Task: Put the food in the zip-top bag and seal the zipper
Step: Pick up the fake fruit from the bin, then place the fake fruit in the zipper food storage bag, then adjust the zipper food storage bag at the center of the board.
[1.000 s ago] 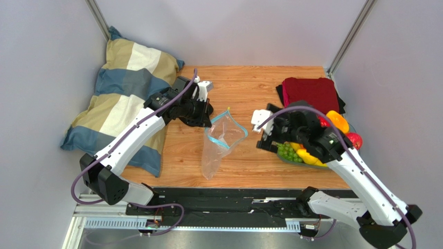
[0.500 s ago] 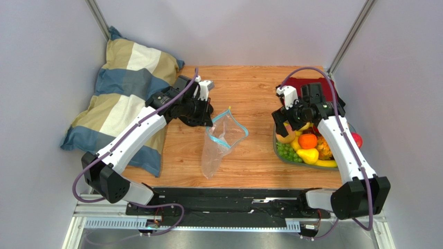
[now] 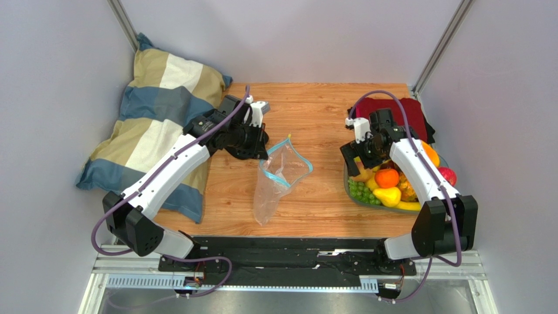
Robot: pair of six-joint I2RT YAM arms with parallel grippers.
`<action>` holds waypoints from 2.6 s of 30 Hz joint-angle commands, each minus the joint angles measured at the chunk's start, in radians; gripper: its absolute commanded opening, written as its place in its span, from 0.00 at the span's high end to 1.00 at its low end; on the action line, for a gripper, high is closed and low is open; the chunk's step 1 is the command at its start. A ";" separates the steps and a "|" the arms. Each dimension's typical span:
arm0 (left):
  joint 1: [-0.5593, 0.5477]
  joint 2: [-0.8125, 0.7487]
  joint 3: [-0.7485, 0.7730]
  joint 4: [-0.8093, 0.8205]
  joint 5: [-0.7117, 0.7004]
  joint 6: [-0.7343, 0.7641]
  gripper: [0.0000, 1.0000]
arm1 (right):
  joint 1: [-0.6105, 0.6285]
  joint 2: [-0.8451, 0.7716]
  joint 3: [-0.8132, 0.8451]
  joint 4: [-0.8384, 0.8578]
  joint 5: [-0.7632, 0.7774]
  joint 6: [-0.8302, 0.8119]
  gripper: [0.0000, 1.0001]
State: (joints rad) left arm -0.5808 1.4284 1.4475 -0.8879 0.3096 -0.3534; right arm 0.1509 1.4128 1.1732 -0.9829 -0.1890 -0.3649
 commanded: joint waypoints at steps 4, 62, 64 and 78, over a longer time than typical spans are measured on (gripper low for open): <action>0.004 0.007 0.033 0.024 0.017 -0.001 1.00 | -0.001 0.035 -0.024 0.064 0.037 0.034 0.00; 0.053 -0.003 -0.042 0.178 0.442 -0.030 1.00 | 0.487 -0.035 0.402 -0.057 -0.414 -0.089 0.00; 0.056 0.000 -0.044 0.178 0.448 -0.027 1.00 | 0.451 -0.057 0.379 -0.054 -0.420 -0.059 0.01; 0.065 -0.003 -0.045 0.172 0.441 -0.022 1.00 | 0.289 -0.017 0.137 0.093 -0.493 0.156 0.44</action>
State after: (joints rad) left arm -0.5201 1.4475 1.4010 -0.7418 0.7368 -0.3733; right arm 0.4343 1.3788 1.3300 -0.9611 -0.6224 -0.2878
